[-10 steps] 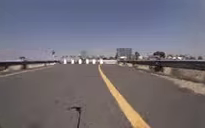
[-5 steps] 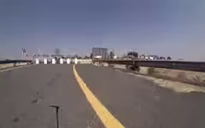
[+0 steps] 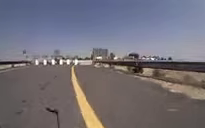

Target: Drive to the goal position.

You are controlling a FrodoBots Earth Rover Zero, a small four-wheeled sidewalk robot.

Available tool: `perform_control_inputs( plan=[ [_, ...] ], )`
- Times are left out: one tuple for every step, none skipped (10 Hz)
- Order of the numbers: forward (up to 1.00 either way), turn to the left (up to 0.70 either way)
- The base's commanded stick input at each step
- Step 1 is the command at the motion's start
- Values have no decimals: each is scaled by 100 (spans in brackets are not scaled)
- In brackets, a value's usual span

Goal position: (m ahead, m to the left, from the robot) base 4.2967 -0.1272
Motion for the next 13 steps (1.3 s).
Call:
perform_control_inputs(
  plan=[
    [100,24],
    [100,39],
    [100,39],
    [100,38],
    [100,31],
    [100,24],
    [100,17],
    [100,10],
    [100,3],
    [100,-1],
    [100,-1],
    [100,-1],
    [100,-1]
  ],
)
